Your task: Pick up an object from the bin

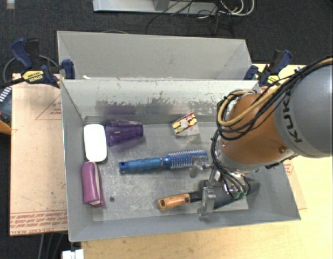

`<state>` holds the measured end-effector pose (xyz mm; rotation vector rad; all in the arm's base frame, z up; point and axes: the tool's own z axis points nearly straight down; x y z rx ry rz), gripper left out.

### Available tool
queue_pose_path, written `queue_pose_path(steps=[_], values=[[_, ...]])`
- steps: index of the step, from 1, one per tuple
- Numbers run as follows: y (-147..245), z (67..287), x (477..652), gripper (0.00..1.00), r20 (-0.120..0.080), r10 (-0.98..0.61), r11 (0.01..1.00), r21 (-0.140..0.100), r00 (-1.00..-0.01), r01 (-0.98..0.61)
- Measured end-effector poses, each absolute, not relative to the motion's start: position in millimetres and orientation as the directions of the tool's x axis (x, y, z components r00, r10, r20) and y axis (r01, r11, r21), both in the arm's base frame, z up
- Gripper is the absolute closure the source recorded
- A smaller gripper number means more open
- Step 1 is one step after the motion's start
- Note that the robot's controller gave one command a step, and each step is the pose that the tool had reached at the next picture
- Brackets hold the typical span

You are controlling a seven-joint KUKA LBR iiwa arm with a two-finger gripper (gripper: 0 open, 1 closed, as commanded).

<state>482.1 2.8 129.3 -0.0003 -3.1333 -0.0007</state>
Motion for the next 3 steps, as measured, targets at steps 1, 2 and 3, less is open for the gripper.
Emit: queue_pose_path(steps=[1,2,3], values=[[3,133,484.0,0.00,0.000,0.000,1.000,0.001,-1.000,0.000],[13,69,488.3,0.00,-0.007,-0.051,0.999,0.002,-0.999,-0.051],[17,75,487.3,1.00,0.000,-0.093,0.996,0.001,-0.996,-0.093]])
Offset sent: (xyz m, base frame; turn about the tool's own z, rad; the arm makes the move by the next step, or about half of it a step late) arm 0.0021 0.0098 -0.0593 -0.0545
